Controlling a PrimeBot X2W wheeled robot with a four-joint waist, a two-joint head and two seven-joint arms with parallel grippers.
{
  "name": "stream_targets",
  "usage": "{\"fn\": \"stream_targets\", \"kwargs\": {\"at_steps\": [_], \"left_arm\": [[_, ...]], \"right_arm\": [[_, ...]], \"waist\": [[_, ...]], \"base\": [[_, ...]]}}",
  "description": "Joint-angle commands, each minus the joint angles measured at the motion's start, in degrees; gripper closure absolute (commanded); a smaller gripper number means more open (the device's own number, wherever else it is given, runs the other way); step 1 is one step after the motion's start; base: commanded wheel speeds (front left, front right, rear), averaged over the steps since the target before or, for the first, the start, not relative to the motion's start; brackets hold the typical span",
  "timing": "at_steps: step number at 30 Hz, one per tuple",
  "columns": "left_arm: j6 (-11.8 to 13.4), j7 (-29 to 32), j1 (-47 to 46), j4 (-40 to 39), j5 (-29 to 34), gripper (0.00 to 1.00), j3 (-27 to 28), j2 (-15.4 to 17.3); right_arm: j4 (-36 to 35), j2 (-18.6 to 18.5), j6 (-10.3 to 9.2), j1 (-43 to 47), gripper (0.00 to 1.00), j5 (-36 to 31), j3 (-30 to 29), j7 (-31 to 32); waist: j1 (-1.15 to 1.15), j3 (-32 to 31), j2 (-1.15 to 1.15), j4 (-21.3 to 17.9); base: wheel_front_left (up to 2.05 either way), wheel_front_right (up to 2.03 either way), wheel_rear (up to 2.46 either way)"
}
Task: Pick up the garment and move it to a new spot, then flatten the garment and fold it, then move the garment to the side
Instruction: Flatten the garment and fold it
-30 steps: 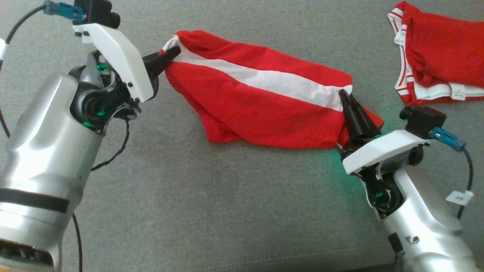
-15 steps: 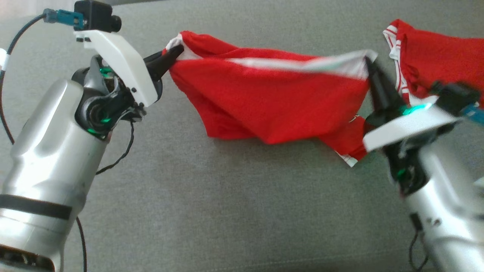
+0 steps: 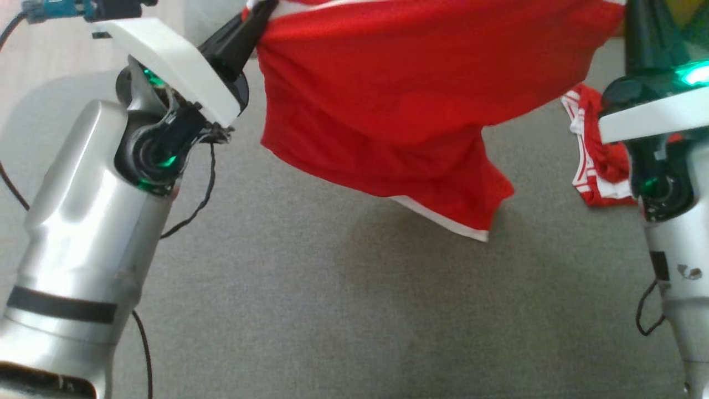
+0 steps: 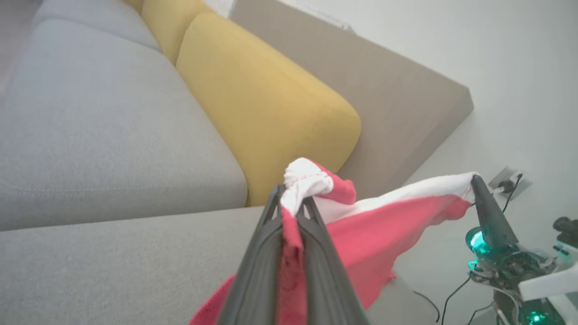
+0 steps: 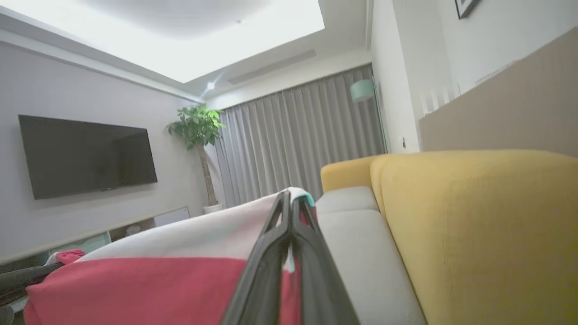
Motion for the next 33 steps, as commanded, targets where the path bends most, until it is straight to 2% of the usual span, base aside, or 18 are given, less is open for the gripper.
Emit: {"fn": "stream_targets", "kwargs": {"at_steps": [1,6,8,15,21,27,33], "left_arm": [[0.5,-1.2,-1.4,-2.5,-0.5,1.00,3.1,1.5],[2.3,-4.3,0.9,-4.6,-0.2,1.00,4.4,0.8],[3.8,-6.8,3.3,-6.1,-0.3,1.00,5.5,0.3],[6.1,-8.8,9.4,-11.6,-1.2,1.00,6.4,0.0],[7.7,-9.3,11.8,-15.5,-0.6,1.00,6.5,0.7],[9.0,-8.6,9.8,-16.1,0.5,1.00,6.5,1.5],[9.3,-7.9,1.0,-13.1,2.3,1.00,7.1,1.6]], "right_arm": [[-2.4,0.0,0.39,-1.3,1.00,-0.5,-0.6,-1.0],[-3.1,1.3,0.39,1.7,1.00,-2.1,-2.9,-1.9],[-3.4,2.9,0.39,5.0,1.00,-3.2,-5.3,-1.9],[-6.8,5.6,0.39,11.3,1.00,-3.3,-8.8,0.7],[-10.5,5.7,0.39,13.5,1.00,-3.4,-9.8,3.4],[-12.7,5.3,0.39,10.8,1.00,-3.4,-9.1,6.4],[-11.6,3.0,0.39,0.4,1.00,-2.8,-5.2,10.3]], "waist": [[0.00,-1.7,0.00,0.9],[0.00,-4.0,0.00,1.6],[0.00,-5.6,0.00,1.8],[0.00,-6.8,0.00,2.1],[0.00,-6.9,0.00,2.2],[0.00,-4.4,0.00,1.9],[0.00,4.1,0.00,1.1]], "base": [[0.00,0.00,0.00],[0.00,0.00,0.00],[0.00,0.00,0.00],[0.00,0.00,0.00],[0.00,0.00,0.00],[0.00,0.00,0.00],[0.00,0.00,0.00]]}}
